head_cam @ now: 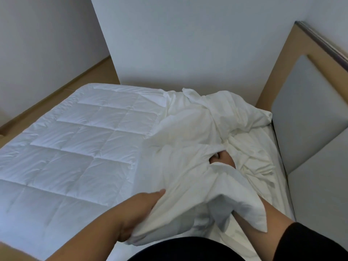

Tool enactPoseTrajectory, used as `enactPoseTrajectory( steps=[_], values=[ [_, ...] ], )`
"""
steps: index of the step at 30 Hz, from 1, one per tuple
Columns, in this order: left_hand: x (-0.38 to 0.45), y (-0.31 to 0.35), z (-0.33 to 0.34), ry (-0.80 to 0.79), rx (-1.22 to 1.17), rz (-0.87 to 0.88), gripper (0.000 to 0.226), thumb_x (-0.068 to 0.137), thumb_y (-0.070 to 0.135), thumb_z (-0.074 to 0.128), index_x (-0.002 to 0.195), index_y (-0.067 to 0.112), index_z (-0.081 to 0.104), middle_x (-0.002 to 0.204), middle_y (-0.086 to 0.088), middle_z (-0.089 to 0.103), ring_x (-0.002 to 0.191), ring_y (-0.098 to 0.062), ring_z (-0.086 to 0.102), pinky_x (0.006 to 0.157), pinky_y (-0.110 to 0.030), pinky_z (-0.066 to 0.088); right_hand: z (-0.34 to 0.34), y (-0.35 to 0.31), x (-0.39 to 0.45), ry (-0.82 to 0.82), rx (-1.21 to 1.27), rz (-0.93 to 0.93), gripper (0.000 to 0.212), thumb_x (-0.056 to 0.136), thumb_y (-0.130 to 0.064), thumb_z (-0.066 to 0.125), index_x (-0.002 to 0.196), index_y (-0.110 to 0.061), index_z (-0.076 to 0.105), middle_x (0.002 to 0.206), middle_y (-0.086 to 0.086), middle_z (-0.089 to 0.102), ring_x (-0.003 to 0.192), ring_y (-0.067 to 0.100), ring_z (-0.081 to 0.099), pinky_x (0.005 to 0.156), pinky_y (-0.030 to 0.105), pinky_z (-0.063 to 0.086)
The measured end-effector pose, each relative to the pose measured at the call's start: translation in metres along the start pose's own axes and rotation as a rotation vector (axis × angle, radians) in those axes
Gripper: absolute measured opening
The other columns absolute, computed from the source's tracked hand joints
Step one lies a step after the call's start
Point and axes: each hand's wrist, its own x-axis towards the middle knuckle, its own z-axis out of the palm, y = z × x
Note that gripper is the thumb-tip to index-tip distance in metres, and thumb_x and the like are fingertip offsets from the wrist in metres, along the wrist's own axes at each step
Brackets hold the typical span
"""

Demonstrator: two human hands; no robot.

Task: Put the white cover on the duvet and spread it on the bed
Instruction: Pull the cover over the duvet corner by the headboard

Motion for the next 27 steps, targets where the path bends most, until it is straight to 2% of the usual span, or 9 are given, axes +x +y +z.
enactPoseTrajectory(
  steps=[3,5,8,12,14,17,22,25,27],
  values=[
    [0.02,-0.01,-0.002,0.037,0.436,-0.039,0.036,0.078,0.052,0.065,0.098,0.025,0.076,0.102,0.009,0.073,0.097,-0.011,0.067,0.083,-0.025,0.052,0.005,0.007,-0.001,0.034,0.048,-0.098,0.021,0.095,-0.01,0.053,0.075,-0.015,0.048,0.073,0.0,0.053,0.066,0.009,0.049,0.057,0.01,0.037],
    [0.033,-0.004,-0.004,0.128,0.478,0.038,0.02,0.083,0.039,0.064,0.099,0.027,0.068,0.106,0.007,0.067,0.1,-0.012,0.063,0.086,-0.028,0.053,0.008,-0.006,-0.016,-0.098,0.048,-0.133,0.012,0.088,-0.025,0.056,0.086,-0.014,0.06,0.075,-0.007,0.063,0.069,0.002,0.057,0.063,0.012,0.042],
    [0.036,0.015,-0.004,0.248,0.237,0.244,0.016,0.089,0.03,0.066,0.103,0.025,0.063,0.106,0.004,0.067,0.101,-0.015,0.062,0.086,-0.033,0.052,0.008,-0.008,-0.021,-0.29,0.183,-0.105,0.062,0.061,-0.042,0.066,0.118,-0.019,0.061,0.1,-0.004,0.068,0.075,0.004,0.066,0.067,0.024,0.051],
    [0.028,0.033,0.004,0.077,-0.22,0.231,0.023,0.099,0.05,0.055,0.103,0.033,0.07,0.104,0.003,0.076,0.097,-0.015,0.069,0.082,-0.032,0.053,0.002,-0.008,-0.058,-0.483,0.196,-0.077,0.048,0.089,0.001,0.058,0.121,-0.034,0.062,0.095,-0.012,0.075,0.074,0.0,0.071,0.06,0.014,0.05],
    [0.03,0.035,0.007,0.052,-0.278,0.211,0.04,0.092,0.059,0.059,0.109,0.025,0.07,0.104,-0.002,0.076,0.093,-0.015,0.071,0.078,-0.031,0.055,0.001,-0.005,-0.075,-0.562,0.226,-0.043,0.049,0.095,0.0,0.054,0.121,-0.04,0.064,0.098,-0.015,0.077,0.088,0.006,0.074,0.066,0.015,0.053],
    [0.034,0.03,0.01,0.07,-0.118,0.31,0.012,0.086,0.026,0.073,0.091,0.015,0.074,0.077,0.003,0.075,0.063,-0.007,0.068,0.056,-0.021,0.05,0.002,0.003,-0.081,-0.468,0.185,-0.065,0.032,0.099,-0.013,0.055,0.111,-0.036,0.073,0.099,-0.006,0.077,0.095,0.017,0.073,0.078,0.026,0.055],
    [0.038,0.029,0.0,-0.012,-0.042,0.346,0.036,0.073,0.041,0.067,0.1,0.019,0.077,0.095,-0.003,0.077,0.085,-0.018,0.072,0.071,-0.03,0.053,-0.015,-0.03,-0.073,-0.126,0.196,-0.044,0.044,0.092,-0.008,0.051,0.079,-0.038,0.08,0.083,-0.015,0.077,0.077,0.003,0.069,0.066,0.012,0.05],
    [0.048,0.025,-0.012,-0.055,0.078,0.356,0.026,0.078,0.035,0.064,0.096,0.019,0.077,0.094,-0.008,0.076,0.084,-0.022,0.07,0.073,-0.033,0.051,-0.008,-0.052,-0.078,0.048,0.254,-0.107,0.042,0.093,-0.007,0.047,0.092,-0.035,0.079,0.096,-0.017,0.076,0.097,0.006,0.07,0.087,0.023,0.054],
    [0.058,0.022,-0.02,-0.084,0.123,0.362,0.016,0.087,0.026,0.061,0.09,0.018,0.074,0.091,-0.011,0.074,0.077,-0.021,0.064,0.072,-0.034,0.048,0.001,-0.085,-0.104,0.102,0.416,-0.183,0.04,0.093,-0.001,0.047,0.092,-0.025,0.079,0.095,-0.011,0.077,0.096,0.011,0.071,0.085,0.026,0.057]
  ],
)
